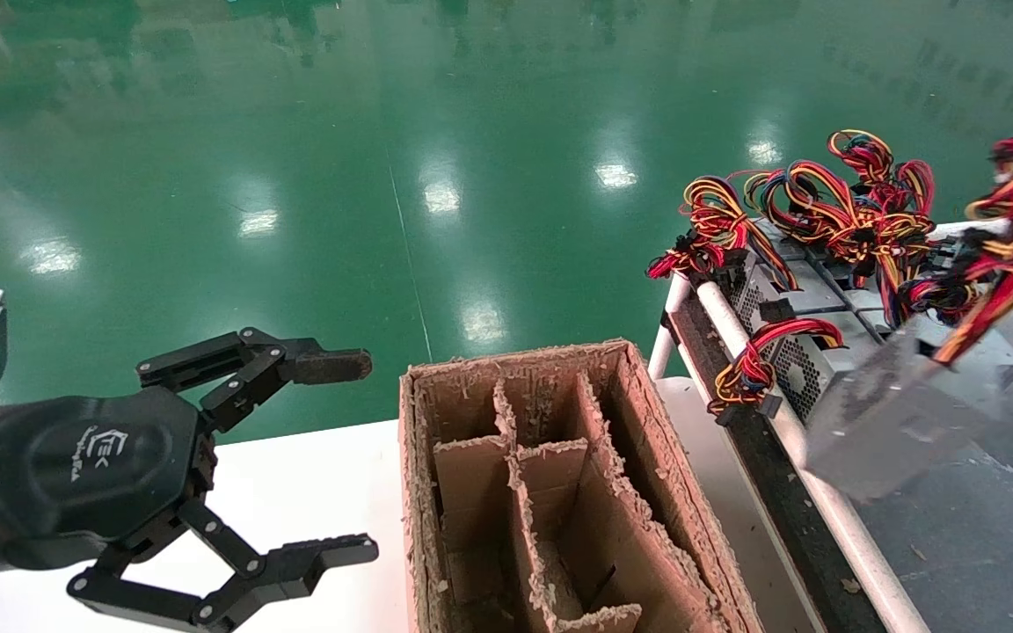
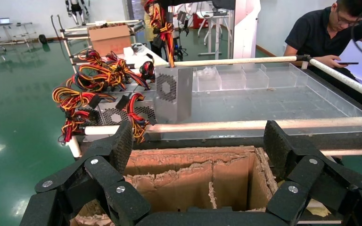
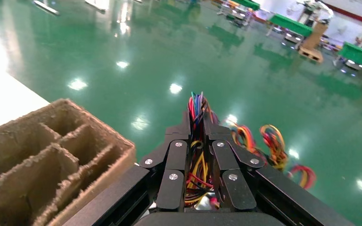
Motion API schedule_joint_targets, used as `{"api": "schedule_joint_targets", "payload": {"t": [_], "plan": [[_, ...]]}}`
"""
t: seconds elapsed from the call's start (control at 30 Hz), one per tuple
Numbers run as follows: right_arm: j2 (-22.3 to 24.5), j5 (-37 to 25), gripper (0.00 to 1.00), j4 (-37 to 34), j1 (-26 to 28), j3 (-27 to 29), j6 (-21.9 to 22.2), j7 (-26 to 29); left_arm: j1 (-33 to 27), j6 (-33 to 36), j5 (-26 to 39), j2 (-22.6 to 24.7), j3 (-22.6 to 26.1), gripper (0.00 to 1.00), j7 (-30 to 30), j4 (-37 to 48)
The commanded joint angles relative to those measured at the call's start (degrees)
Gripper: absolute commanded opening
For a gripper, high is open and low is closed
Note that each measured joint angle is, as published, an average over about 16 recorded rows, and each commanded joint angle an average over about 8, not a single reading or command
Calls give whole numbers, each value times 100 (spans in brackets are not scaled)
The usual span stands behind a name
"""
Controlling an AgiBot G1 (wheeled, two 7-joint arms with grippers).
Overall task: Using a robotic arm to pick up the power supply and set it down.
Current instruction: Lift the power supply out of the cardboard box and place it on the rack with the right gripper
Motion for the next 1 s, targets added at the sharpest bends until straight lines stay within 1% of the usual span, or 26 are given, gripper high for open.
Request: {"api": "schedule_joint_targets", "payload": {"t": [0.03,0.27,0.5,0.67,0.77,0.87,1.0], "plan": [[158,178,0,-90,-158,-9,34,-110,0,0,0,0,0,100,0,0],[583,814,0,-497,-484,-460,-192,-558,0,0,0,0,0,100,0,0],[854,1409,0,-458,-646,-1158,-174,-944,0,0,0,0,1,100,0,0],[926,1838,0,-238,-705,-1663,33,-1247,0,0,-1,0,1,100,0,0],[901,2031,0,-40,-725,-1875,223,-1441,0,0,-1,0,1,100,1,0],[826,2132,0,161,-734,-1985,446,-1598,0,0,-1,0,1,100,1,0],[655,2110,0,345,-723,-1986,732,-1676,0,-1,-1,-1,1,100,1,0]]}}
